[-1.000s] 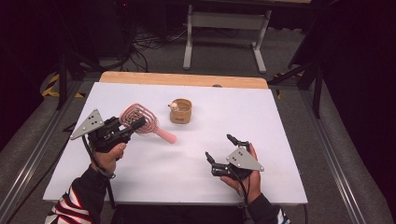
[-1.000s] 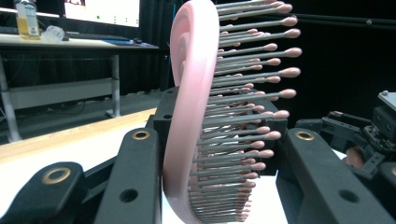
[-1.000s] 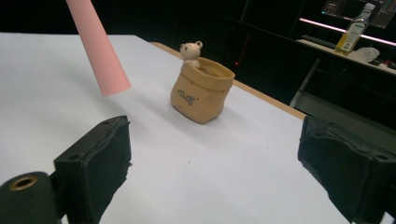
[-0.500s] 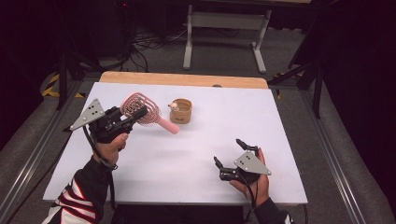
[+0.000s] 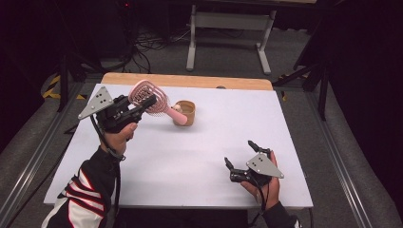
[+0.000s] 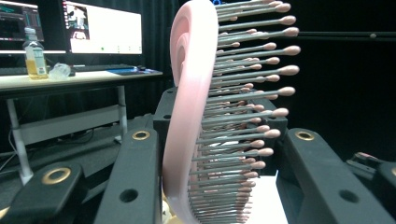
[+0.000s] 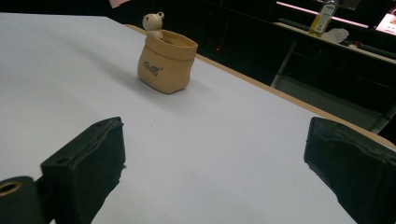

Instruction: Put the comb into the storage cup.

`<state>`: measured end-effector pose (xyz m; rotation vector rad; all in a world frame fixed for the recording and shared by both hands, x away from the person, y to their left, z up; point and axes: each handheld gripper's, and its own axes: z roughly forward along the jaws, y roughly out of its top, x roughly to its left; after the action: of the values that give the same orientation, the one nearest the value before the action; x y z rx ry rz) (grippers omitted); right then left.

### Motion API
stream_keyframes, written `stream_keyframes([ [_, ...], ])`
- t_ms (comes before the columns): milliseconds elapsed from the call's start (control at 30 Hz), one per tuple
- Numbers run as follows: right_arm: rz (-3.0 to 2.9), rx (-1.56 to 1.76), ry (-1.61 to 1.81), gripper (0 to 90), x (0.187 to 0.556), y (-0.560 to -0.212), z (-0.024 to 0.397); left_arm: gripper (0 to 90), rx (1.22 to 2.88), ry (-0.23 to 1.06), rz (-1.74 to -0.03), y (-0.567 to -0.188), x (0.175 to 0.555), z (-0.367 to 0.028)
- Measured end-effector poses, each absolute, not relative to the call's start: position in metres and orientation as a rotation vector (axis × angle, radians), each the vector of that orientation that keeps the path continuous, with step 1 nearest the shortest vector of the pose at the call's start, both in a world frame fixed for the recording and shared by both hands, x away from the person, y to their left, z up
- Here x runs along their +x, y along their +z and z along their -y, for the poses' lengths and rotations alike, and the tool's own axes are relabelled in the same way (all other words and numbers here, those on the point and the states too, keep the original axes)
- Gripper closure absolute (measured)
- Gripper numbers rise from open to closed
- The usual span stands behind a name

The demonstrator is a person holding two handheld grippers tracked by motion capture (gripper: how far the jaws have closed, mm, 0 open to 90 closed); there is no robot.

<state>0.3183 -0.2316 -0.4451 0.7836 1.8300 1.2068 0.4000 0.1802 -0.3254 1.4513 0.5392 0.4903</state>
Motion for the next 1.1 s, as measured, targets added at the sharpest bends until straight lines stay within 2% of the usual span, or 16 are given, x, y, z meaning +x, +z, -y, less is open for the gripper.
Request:
stream_keyframes([
  [633, -1.805, 0.811, 1.244, 6.0, 0.32, -0.445, 0.236, 63.1, 1.494, 0.551, -0.553, -0.299, 0.428, -0.163],
  [1100, -1.823, 0.816, 1.244, 6.1, 0.321, -0.446, 0.235, 63.1, 1.552, 0.551, -0.581, -0.302, 0.452, -0.143],
])
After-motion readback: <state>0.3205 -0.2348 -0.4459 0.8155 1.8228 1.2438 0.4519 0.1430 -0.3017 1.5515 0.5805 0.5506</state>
